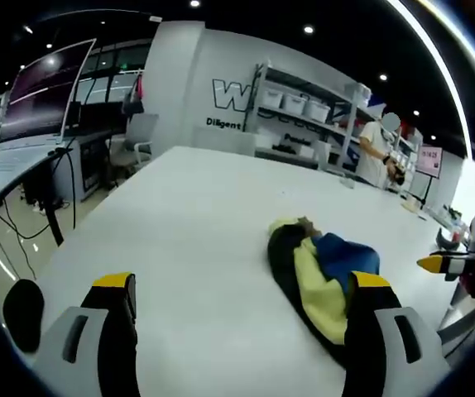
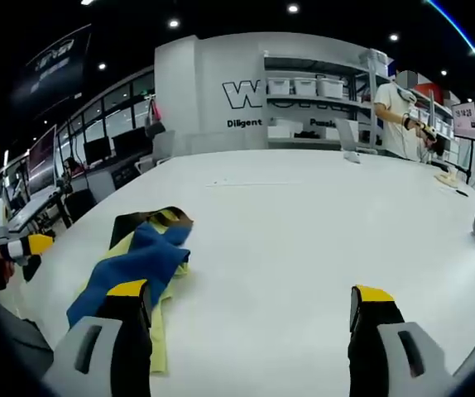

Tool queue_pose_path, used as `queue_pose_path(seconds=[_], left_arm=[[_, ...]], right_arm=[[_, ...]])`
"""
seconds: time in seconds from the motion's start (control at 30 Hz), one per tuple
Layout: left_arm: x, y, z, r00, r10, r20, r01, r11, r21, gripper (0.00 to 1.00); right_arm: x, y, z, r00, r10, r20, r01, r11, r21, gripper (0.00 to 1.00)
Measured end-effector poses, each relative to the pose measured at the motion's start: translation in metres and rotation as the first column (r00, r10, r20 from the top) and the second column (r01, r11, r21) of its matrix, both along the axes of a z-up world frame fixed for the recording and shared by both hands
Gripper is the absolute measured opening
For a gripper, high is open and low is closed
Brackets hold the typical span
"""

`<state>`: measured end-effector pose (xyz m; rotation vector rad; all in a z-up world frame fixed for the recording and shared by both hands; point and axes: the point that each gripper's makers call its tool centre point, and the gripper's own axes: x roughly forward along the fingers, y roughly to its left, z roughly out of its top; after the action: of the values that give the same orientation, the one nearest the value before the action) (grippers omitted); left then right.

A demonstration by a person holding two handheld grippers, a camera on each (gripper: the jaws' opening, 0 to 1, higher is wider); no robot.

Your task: Fold the garment on the visible template until the final outline fits inside the template.

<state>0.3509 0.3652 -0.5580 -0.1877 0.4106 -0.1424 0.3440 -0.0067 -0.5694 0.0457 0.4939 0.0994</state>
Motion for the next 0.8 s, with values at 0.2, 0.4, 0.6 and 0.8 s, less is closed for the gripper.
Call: queue_pose_path(seconds=[0.2,0.4,0.6,0.8], left_arm=[[0.0,0.0,0.001,1.0,0.003,0.0,-0.003,1.0,-0.009,0.99],[-0.002,-0.001,-0.001,1.0,0.005,-0.007,-0.005,1.0,-0.01,0.99],[-0.003,-0.007,-0.003,1.0,-0.013,-0.014,0.013,1.0,-0.007,0.99],[0.002,-0.005,0.005,1.0,-0.006,0.017,0.006,1.0,0.008,0.98]], right_arm=[[0.0,-0.003,0.001,1.0,-0.016,0.0,0.016,1.0,0.003,0.99],[-0.001,-0.002,-0.003,1.0,-0.01,-0.011,0.01,1.0,0.009,0.99],[0.001,-0.001,0.001,1.0,-0.01,0.005,0.01,1.0,0.016,0.99],[0.006,0.005,0.014,0.997,-0.031,0.074,0.025,0.997,0.074,0.99]])
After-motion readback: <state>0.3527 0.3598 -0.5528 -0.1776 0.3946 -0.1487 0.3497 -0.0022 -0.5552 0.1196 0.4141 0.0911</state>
